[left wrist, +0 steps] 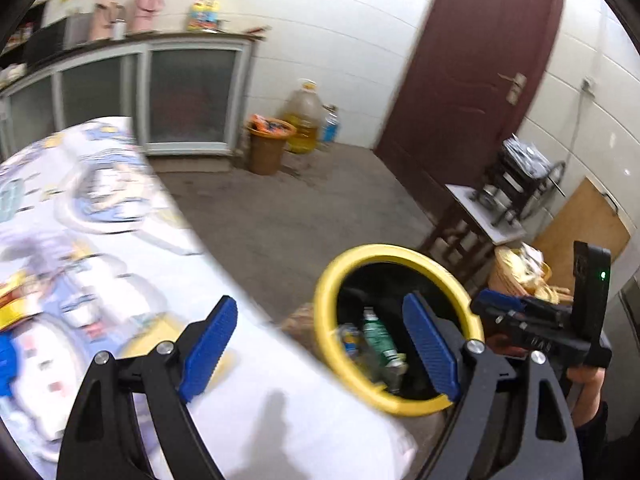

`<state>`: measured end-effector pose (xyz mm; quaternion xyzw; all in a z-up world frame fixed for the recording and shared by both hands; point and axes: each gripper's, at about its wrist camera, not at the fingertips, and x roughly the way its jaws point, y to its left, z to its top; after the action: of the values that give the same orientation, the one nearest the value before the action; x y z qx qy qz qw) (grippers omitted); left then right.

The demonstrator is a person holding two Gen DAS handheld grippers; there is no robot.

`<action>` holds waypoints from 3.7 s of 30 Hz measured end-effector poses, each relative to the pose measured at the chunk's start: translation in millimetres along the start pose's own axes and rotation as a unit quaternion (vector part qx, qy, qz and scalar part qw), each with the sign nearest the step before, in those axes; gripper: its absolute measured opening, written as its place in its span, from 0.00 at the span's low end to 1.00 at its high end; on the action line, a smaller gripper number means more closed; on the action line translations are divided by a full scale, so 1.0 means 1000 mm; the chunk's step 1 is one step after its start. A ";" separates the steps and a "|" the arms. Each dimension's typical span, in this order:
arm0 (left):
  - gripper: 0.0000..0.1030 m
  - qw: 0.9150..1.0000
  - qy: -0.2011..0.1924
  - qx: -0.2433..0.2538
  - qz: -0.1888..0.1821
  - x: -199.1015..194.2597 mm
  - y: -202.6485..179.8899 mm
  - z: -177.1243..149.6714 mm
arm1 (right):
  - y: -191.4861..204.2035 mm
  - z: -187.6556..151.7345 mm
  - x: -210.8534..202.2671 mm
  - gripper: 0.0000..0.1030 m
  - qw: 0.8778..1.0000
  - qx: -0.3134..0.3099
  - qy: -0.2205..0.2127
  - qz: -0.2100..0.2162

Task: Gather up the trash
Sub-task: 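Grasp the blue glove with the left tool while the right tool grasps the yellow printed box, then carry the glove and box over the bin and open both tools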

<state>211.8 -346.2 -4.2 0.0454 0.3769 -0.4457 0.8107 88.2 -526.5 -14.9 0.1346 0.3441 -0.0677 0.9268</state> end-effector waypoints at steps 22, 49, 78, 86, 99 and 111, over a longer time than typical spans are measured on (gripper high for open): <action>0.79 0.974 -0.022 -0.127 0.185 -0.199 0.227 -0.128 | 0.285 0.031 0.077 0.48 0.945 -0.262 0.015 0.195; 0.79 0.973 0.005 -0.169 0.159 -0.159 0.275 -0.118 | 0.384 0.072 0.207 0.48 0.930 -0.218 0.125 0.268; 0.13 0.959 -0.058 -0.216 0.173 -0.216 0.275 -0.129 | 0.381 0.080 0.132 0.01 0.910 -0.209 0.089 0.348; 0.13 0.958 -0.079 -0.203 0.184 -0.246 0.254 -0.130 | 0.365 0.077 0.095 0.01 0.909 -0.209 0.069 0.355; 0.13 0.968 -0.072 -0.166 0.175 -0.248 0.203 -0.130 | 0.295 0.061 0.050 0.01 0.921 -0.177 0.047 0.343; 0.13 0.987 -0.045 -0.098 0.120 -0.190 0.139 -0.090 | 0.202 0.052 0.015 0.01 0.947 -0.132 0.009 0.292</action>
<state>204.9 -95.4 18.5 -0.0093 0.3738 -0.3081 0.8748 176.0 -349.5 54.2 0.1065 0.3042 0.2533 0.9121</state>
